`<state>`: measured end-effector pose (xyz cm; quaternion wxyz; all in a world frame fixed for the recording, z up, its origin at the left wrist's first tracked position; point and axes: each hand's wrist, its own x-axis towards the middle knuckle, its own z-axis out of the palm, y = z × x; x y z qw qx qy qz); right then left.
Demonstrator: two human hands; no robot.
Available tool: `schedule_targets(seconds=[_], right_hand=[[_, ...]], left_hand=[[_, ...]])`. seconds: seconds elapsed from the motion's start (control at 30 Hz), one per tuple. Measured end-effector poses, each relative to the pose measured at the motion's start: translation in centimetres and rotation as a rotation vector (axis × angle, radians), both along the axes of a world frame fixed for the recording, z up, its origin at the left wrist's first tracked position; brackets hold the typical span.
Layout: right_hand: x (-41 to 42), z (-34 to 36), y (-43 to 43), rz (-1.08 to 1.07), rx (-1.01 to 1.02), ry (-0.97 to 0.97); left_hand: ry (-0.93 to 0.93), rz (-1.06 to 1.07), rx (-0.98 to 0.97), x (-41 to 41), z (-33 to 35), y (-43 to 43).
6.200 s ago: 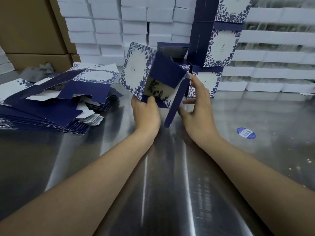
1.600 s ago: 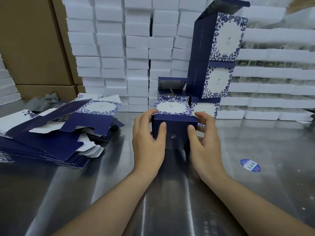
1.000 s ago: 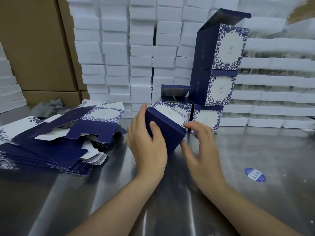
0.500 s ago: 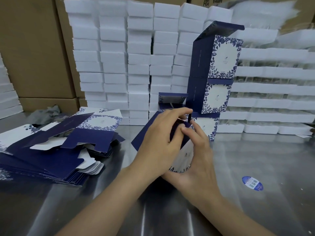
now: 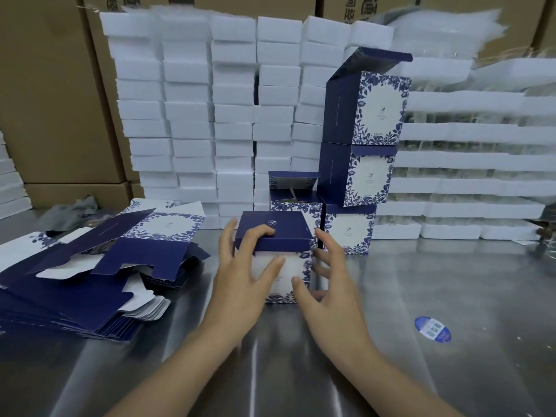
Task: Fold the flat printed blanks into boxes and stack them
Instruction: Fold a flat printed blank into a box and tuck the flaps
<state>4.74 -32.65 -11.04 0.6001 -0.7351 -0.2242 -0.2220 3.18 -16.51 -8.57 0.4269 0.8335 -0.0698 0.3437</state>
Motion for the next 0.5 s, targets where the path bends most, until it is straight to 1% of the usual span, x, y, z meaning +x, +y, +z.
schedule_targets(seconds=[0.1, 0.17, 0.37, 0.43, 0.5], right_hand=[[0.0, -0.1, -0.1, 0.053, 0.059, 0.067], [0.0, 0.0, -0.2, 0.069, 0.077, 0.096], [-0.5, 0.4, -0.3, 0.091, 0.193, 0.098], [-0.9, 0.6, -0.2, 0.084, 0.206, 0.065], [-1.2, 0.8, -0.1, 0.062, 0.185, 0.025]], left_hand=[[0.107, 0.068, 0.024, 0.1, -0.7, 0.1], [0.113, 0.110, 0.038, 0.2, -0.9, 0.0], [0.001, 0.176, -0.011, -0.3, -0.6, -0.1], [-0.090, 0.185, -0.013, -0.7, -0.5, -0.3], [-0.200, 0.201, -0.066, -0.9, -0.2, -0.4]])
